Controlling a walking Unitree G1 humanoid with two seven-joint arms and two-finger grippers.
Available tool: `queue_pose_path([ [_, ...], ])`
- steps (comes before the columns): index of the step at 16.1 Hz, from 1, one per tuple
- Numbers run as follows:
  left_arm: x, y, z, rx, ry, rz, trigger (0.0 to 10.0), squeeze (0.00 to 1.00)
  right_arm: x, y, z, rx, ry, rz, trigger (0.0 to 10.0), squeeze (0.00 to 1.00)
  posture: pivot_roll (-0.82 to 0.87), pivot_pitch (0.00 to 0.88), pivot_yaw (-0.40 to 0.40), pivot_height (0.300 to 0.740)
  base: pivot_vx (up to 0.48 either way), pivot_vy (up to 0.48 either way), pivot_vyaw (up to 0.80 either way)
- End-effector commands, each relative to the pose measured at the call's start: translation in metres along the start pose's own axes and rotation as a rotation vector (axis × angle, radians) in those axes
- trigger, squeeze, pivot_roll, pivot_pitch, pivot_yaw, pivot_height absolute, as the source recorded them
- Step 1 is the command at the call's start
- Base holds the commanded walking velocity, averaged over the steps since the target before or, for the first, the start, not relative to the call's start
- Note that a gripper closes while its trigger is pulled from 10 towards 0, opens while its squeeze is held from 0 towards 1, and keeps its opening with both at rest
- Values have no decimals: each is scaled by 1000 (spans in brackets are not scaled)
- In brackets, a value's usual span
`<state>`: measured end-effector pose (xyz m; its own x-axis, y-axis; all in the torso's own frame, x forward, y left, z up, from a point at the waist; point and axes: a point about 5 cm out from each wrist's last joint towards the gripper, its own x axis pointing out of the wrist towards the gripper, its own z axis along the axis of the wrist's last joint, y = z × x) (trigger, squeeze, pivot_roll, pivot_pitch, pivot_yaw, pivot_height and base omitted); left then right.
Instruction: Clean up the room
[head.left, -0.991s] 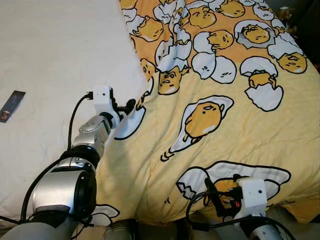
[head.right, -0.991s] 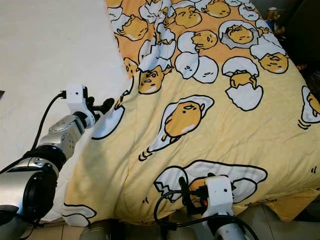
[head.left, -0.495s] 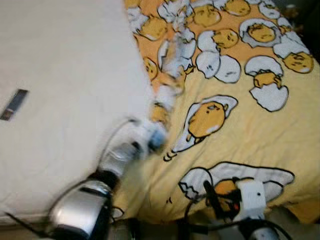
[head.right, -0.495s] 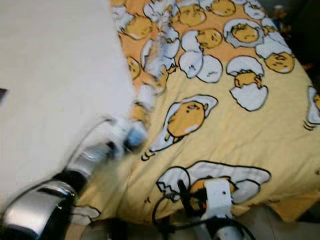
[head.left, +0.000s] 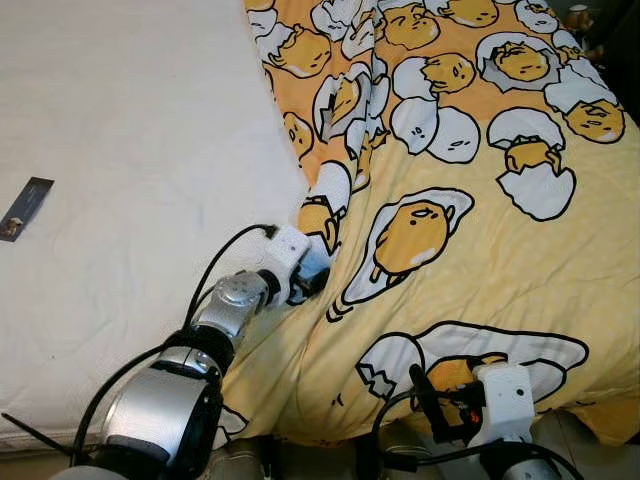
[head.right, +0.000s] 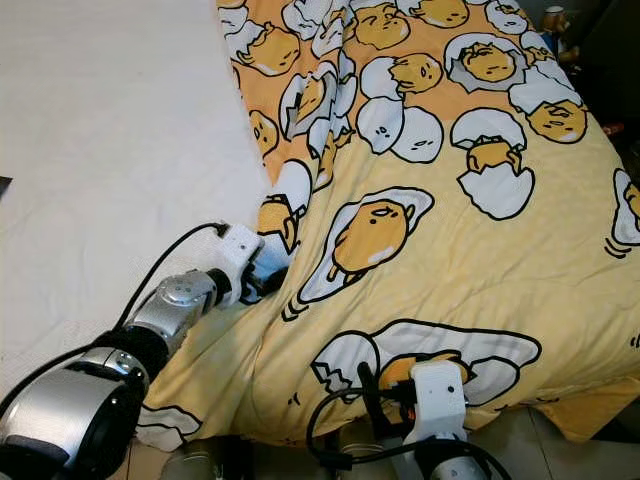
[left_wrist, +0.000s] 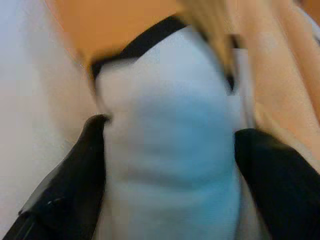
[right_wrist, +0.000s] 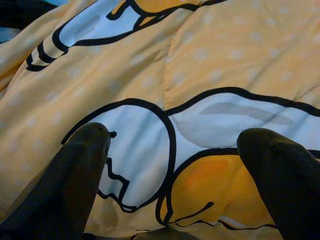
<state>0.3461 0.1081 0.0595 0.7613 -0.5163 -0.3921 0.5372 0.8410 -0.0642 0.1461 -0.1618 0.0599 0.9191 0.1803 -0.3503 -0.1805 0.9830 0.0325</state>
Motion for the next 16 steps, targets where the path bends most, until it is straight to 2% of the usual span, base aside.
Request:
queue_pose_path([
  [1,-3,1,-16,-174,46,26,10000,0,-2,0,-4,4,23,-1,10000,0,-243,261,18,740,0,0,0],
  [2,-4,4,-17,-228,36,39,10000,0,-3,0,-4,3,24,1,10000,0,-243,264,16,740,0,0,0],
  [3,-4,3,-15,-305,8,21,4627,0,-3,1,-5,3,28,4,10000,0,-243,264,16,740,0,0,0],
  [4,-4,2,-13,-340,-10,0,0,0,-3,1,-5,3,29,5,10000,0,-247,266,12,740,0,0,0],
  [5,-3,1,-12,-358,-21,-16,0,0,-4,0,-6,3,30,5,10000,0,-247,266,12,740,0,0,0],
  [7,-1,-4,-2,-497,-97,-107,0,0,-4,0,-6,4,33,7,10000,0,-250,267,12,740,0,0,0],
  [9,0,-6,3,-564,-140,-157,0,0,-4,0,-6,5,35,8,10000,0,-251,269,12,740,0,0,0],
  [13,-1,-11,6,-572,-163,-244,0,0,-6,0,-7,9,39,1,10000,0,-255,272,17,740,0,0,0],
  [16,-3,-7,8,-688,-211,-257,0,0,-6,1,-8,14,40,0,10000,0,-253,266,23,740,0,0,0],
])
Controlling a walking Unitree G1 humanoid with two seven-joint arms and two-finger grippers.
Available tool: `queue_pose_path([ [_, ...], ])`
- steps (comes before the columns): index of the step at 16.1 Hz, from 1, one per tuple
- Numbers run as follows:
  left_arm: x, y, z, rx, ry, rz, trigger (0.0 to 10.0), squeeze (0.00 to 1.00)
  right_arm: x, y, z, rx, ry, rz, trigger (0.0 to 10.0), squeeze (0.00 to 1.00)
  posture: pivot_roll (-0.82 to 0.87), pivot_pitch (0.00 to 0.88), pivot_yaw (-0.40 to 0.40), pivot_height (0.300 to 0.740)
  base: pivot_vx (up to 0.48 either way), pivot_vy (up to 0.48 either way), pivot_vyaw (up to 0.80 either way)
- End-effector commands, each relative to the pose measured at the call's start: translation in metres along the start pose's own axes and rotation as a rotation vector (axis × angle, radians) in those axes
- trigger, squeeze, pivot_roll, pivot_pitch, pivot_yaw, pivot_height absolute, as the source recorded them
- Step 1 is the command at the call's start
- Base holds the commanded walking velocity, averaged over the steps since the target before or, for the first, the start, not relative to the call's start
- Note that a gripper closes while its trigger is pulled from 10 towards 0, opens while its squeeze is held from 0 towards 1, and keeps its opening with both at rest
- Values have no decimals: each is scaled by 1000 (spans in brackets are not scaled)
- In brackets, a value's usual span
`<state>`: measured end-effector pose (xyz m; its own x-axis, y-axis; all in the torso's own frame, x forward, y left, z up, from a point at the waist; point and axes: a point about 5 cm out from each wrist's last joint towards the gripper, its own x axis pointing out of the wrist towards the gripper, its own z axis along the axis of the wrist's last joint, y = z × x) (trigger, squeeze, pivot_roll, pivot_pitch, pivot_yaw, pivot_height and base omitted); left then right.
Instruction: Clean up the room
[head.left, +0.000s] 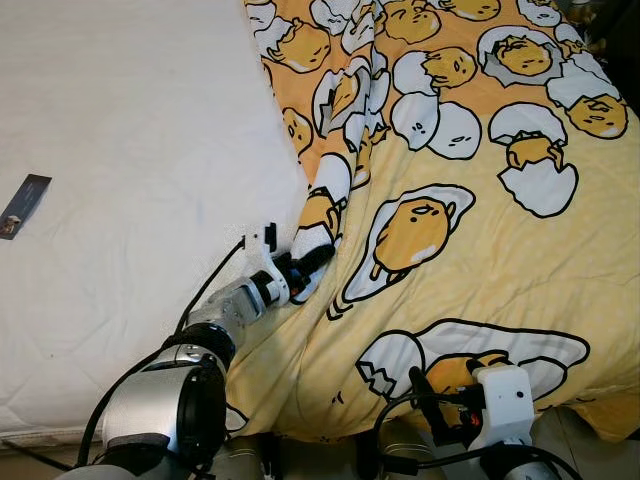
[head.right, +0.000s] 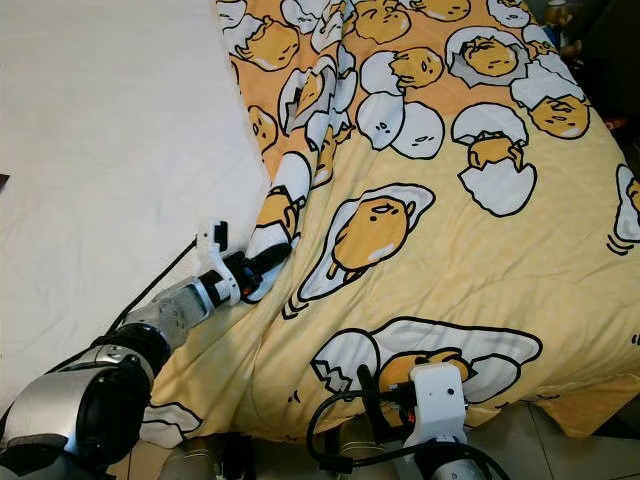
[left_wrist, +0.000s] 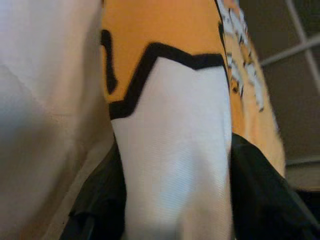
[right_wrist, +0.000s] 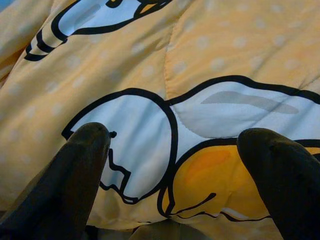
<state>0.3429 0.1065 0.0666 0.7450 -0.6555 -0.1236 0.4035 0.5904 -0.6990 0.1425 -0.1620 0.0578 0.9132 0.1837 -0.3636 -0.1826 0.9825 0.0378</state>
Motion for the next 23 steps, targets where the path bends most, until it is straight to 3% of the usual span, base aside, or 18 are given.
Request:
queue_pose_path([
  [1,3,-4,-1,-58,-17,-21,0,0,-4,1,-5,11,26,-3,10000,0,-254,263,24,740,0,0,0],
  [5,2,-2,-3,-116,-49,11,0,0,-2,0,-4,7,23,1,10000,0,-255,251,21,740,0,0,0],
  [10,2,-1,13,-240,-173,18,0,0,1,1,-4,7,23,9,10000,0,-245,250,21,740,0,0,0],
  [13,-2,3,24,-165,-194,55,0,0,3,0,-4,6,21,10,10000,0,-241,244,26,740,0,0,0],
  [15,-16,15,39,-73,-211,98,0,0,7,-1,-4,6,14,5,10000,0,-221,228,40,740,0,0,0],
  [18,-37,31,42,13,-171,113,0,0,15,0,-3,12,1,7,10000,0,-189,212,49,740,0,0,0],
  [19,-55,42,43,43,-162,143,0,0,20,2,-2,14,-9,18,10000,0,-162,200,52,740,0,0,0],
  [21,-71,52,44,77,-145,168,0,0,27,4,-1,17,-19,30,10000,0,-140,189,53,740,0,0,0],
  [23,-99,66,43,149,-99,232,0,0,36,6,1,13,-29,47,10000,0,-111,169,52,740,0,0,0],
])
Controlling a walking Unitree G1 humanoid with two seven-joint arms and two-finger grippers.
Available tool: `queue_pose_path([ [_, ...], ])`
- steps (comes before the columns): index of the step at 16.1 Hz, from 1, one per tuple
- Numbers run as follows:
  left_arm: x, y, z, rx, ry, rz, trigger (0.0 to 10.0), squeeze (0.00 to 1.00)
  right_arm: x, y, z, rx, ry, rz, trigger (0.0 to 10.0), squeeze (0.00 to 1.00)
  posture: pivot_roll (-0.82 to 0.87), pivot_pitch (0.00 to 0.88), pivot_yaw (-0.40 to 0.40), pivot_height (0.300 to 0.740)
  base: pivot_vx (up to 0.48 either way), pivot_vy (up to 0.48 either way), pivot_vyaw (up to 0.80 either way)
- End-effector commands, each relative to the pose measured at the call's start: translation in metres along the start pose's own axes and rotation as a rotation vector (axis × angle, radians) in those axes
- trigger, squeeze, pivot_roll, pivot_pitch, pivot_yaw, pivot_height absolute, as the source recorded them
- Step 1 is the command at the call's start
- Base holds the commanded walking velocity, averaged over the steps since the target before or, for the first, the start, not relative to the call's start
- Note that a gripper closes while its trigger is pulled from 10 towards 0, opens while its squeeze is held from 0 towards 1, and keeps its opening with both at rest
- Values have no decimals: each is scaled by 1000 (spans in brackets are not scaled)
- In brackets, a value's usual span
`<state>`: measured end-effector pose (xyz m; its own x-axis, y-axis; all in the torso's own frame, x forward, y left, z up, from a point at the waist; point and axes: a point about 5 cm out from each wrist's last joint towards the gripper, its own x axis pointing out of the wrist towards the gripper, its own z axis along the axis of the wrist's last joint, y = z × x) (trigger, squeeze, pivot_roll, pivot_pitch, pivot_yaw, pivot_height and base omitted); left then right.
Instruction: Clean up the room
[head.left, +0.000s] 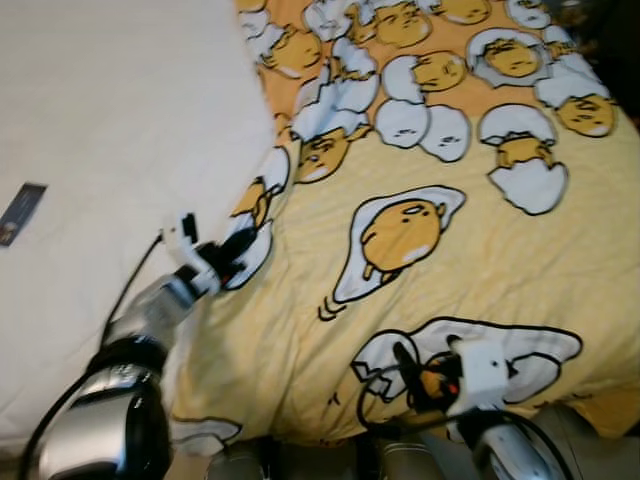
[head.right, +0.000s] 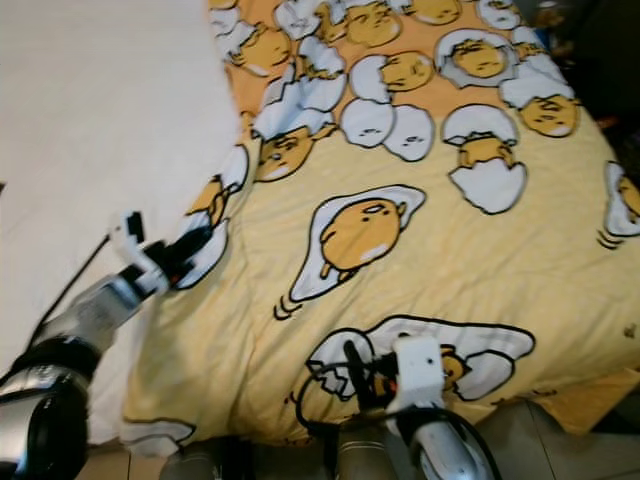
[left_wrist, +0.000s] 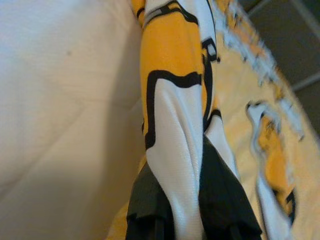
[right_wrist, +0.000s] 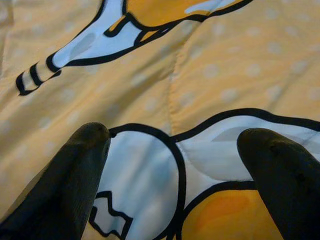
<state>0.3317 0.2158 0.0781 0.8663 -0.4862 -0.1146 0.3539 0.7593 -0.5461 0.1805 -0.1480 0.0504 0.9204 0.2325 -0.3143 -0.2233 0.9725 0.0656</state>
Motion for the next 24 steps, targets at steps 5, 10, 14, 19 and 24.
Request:
queue_pose_path([
  [5,-76,52,-7,124,128,229,0,0,9,-2,-3,-6,-4,18,10000,0,-75,132,49,740,0,0,0],
  [10,-124,84,-1,257,213,491,0,0,20,0,-1,-8,-23,33,10000,0,-58,109,48,740,0,0,0],
  [14,-155,101,0,458,384,692,0,0,21,-2,-2,-8,-28,35,10000,0,-56,106,50,740,0,0,0],
  [19,-150,102,-12,558,465,750,0,0,21,-5,2,-9,-41,46,10000,0,-65,96,45,740,0,0,0],
  [24,-195,118,-13,974,816,956,0,0,25,-9,3,-28,-40,63,10000,0,-65,61,30,740,0,0,0],
])
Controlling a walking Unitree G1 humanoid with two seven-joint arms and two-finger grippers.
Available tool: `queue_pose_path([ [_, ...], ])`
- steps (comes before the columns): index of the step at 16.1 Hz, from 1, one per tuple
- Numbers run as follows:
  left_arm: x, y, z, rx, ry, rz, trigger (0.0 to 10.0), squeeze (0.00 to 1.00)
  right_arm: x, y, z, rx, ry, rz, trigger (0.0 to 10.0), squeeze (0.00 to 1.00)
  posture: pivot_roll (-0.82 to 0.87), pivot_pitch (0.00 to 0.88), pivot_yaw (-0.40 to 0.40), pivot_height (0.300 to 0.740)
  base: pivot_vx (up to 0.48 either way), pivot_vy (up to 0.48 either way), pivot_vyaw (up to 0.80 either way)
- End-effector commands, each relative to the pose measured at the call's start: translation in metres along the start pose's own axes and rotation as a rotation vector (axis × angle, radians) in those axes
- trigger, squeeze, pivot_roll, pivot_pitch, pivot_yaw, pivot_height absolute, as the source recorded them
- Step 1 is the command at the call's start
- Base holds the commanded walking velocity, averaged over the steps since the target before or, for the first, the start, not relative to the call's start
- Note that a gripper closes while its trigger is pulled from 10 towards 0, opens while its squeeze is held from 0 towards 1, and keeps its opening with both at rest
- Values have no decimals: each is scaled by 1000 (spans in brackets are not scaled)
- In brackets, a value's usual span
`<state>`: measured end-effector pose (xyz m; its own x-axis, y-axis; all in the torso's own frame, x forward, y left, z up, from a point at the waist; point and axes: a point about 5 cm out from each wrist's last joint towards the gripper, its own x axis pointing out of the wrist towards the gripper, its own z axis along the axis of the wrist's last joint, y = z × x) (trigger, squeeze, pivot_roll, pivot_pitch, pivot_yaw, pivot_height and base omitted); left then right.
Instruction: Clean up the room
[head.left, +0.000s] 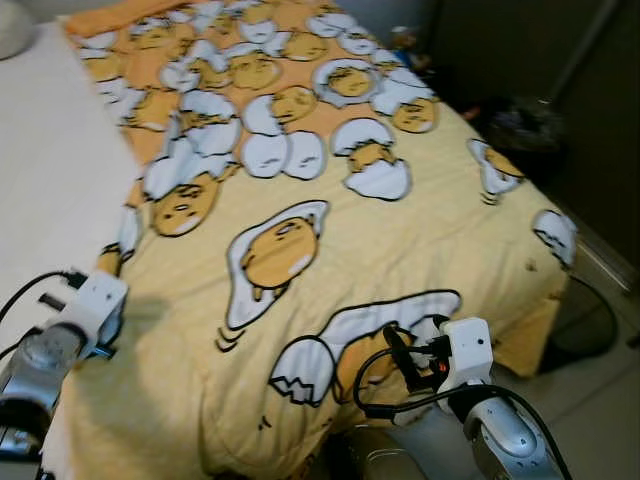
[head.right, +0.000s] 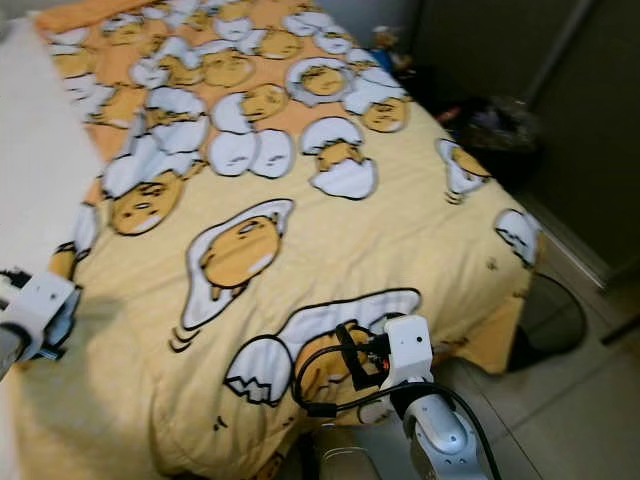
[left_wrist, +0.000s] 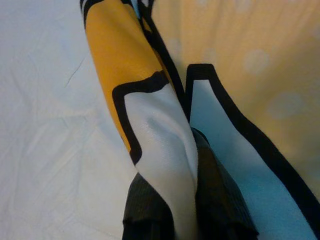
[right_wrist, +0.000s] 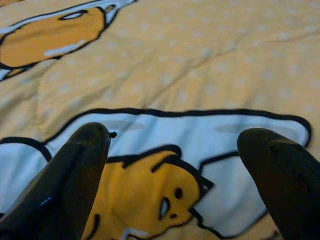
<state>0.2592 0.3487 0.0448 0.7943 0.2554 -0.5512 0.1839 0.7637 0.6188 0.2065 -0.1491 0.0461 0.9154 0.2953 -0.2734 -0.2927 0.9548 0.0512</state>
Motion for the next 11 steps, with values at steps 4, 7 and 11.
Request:
queue_pose_path([
  [4,-6,5,-31,-202,110,118,10000,0,5,-3,3,3,-16,12,10000,0,-49,48,15,740,0,0,0],
  [7,2,15,10,-443,-74,232,10000,1000,13,-4,9,19,-48,6,10000,0,-30,38,2,740,0,0,0],
  [11,0,16,49,-510,-235,363,10000,1000,22,-3,17,28,-92,20,10000,1000,-6,18,-13,740,0,0,0],
])
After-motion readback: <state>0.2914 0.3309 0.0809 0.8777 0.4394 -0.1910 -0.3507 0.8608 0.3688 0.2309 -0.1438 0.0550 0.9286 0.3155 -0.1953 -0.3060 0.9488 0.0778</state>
